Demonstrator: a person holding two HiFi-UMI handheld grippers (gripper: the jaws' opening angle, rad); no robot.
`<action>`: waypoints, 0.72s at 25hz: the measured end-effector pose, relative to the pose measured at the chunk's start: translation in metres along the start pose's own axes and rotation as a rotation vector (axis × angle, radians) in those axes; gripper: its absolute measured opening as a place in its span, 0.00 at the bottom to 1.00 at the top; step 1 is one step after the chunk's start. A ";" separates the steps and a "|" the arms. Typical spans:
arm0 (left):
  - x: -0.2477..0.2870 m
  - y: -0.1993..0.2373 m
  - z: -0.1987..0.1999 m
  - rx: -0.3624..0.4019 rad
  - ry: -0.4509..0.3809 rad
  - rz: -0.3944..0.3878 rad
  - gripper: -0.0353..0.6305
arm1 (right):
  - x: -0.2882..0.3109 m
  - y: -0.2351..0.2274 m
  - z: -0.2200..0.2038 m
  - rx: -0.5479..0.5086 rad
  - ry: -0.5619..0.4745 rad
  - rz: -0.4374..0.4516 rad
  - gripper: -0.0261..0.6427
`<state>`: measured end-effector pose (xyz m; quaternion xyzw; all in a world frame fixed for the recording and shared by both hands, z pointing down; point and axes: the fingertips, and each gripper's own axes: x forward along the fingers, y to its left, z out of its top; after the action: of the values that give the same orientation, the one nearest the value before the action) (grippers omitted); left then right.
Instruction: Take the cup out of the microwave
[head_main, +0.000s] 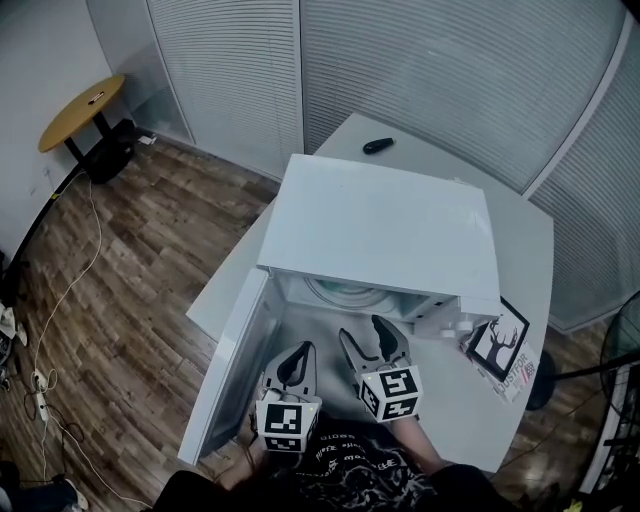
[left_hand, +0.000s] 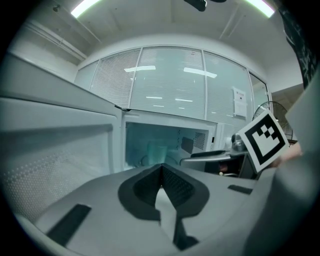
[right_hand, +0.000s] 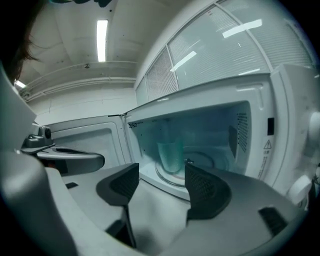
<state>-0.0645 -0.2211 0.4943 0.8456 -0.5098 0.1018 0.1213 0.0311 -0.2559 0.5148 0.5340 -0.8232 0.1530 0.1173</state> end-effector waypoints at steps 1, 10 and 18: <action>0.000 0.001 0.000 0.002 -0.002 -0.002 0.06 | 0.003 0.001 0.000 0.003 0.007 0.004 0.46; 0.000 0.010 0.006 0.020 -0.011 -0.007 0.06 | 0.029 -0.006 0.008 -0.006 0.002 -0.048 0.52; -0.004 0.011 0.005 0.040 -0.012 -0.021 0.06 | 0.051 -0.002 0.012 0.001 0.013 -0.027 0.54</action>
<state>-0.0762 -0.2241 0.4890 0.8538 -0.4994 0.1054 0.1024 0.0123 -0.3047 0.5222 0.5441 -0.8150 0.1556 0.1244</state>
